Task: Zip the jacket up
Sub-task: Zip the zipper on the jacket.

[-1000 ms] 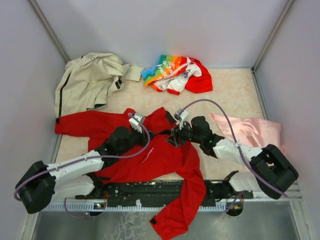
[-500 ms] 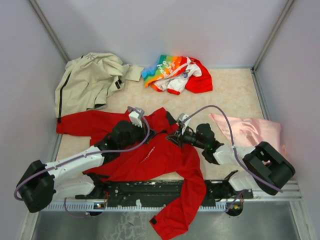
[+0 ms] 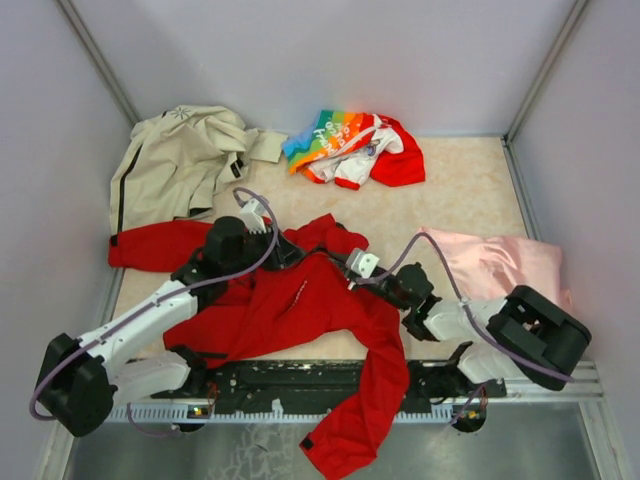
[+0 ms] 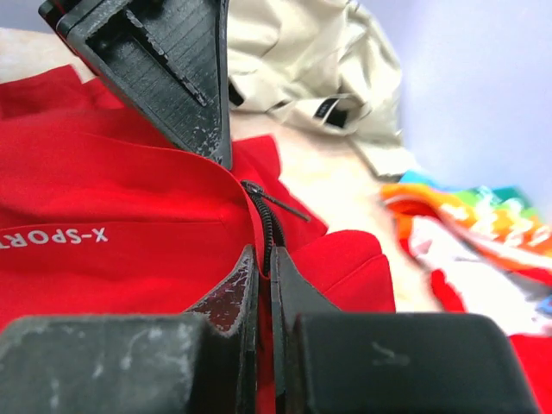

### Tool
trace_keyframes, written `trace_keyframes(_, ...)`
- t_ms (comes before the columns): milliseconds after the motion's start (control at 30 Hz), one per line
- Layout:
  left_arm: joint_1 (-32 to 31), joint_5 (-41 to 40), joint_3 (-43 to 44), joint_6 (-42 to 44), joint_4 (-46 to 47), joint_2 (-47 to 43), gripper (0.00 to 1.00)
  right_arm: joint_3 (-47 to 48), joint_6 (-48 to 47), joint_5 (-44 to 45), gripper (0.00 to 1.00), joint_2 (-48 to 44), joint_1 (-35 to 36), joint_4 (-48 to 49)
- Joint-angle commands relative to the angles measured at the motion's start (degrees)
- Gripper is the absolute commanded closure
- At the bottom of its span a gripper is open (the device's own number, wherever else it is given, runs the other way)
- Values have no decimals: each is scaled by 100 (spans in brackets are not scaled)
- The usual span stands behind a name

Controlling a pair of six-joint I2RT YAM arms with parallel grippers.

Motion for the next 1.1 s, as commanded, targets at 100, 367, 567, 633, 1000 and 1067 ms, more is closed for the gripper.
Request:
trace_keyframes(100,480,1567,78,-516,484,-248,50,133,-1708,1176,100,652,473,2722)
trace_keyframes(367,503,2341,-315,-748,1290,-311,40,146,-2300,1588,100,1134,894,3395)
trace_keyframes(567,530,2349,-386,-850,1356,-109,40,255,-2636,1682,100,1301,1108,3397)
trace_keyframes(633,598,2366,-445,-1045,1541,-187,39,264,-2846,1771,100,1381,1193,3395)
trace_keyframes(1000,744,2412,-490,-1898,1894,58,40,269,-3774,2202,100,1666,1722,3399)
trace_keyframes(1067,748,2547,-490,-1924,1961,170,42,299,-3844,2222,100,1728,1772,3399)
